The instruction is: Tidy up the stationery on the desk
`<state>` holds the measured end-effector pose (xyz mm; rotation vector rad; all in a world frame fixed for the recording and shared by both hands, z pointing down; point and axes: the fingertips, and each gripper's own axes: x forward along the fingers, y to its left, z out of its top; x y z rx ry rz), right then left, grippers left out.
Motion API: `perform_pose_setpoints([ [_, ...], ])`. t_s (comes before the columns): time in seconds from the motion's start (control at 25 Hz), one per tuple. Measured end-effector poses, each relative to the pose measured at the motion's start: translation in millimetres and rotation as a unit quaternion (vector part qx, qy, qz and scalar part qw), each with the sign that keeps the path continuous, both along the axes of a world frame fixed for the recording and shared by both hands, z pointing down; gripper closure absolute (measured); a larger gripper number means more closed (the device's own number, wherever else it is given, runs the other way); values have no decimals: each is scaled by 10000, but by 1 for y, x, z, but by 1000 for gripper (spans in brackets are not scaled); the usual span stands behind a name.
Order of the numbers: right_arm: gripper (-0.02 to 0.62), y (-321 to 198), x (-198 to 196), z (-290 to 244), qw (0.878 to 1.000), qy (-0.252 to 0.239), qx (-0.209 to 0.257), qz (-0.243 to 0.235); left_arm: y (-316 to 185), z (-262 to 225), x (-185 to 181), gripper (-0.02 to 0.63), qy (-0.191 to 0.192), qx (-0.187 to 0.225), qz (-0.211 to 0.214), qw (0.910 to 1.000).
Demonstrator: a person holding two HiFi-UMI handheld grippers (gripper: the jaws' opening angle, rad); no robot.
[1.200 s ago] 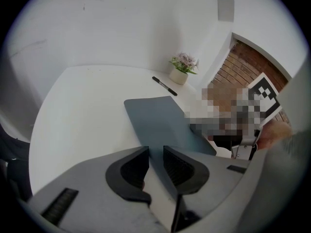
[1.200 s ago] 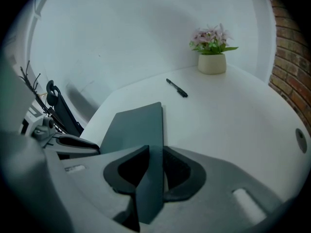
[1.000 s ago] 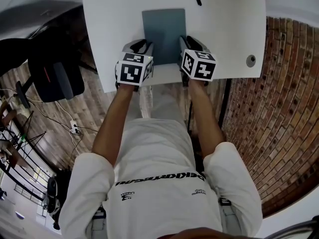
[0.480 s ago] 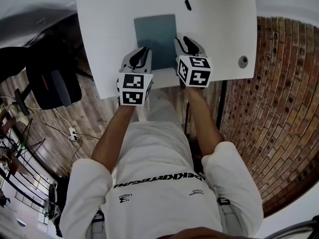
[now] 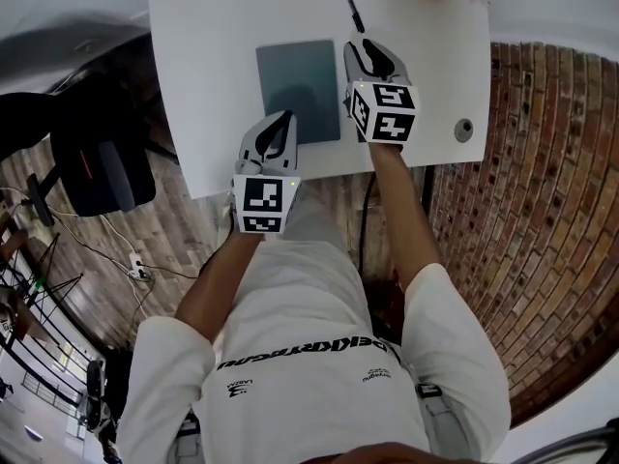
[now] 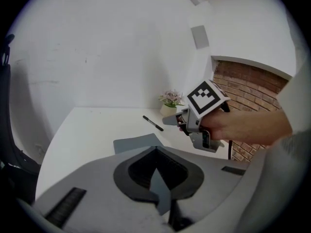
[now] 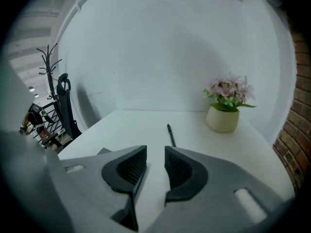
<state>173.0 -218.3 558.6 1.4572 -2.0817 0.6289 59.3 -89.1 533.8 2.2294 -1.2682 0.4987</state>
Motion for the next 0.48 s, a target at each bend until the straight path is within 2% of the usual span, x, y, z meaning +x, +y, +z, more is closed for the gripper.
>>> perform_pose_setpoints([
  [0.24, 480, -37, 1, 12, 9992, 246, -1, -327, 4, 1, 2, 607, 106, 10, 44, 9999],
  [0.48, 482, -68, 5, 23, 9987, 356, 5, -374, 3, -1, 9, 608, 72, 150, 53, 9998],
])
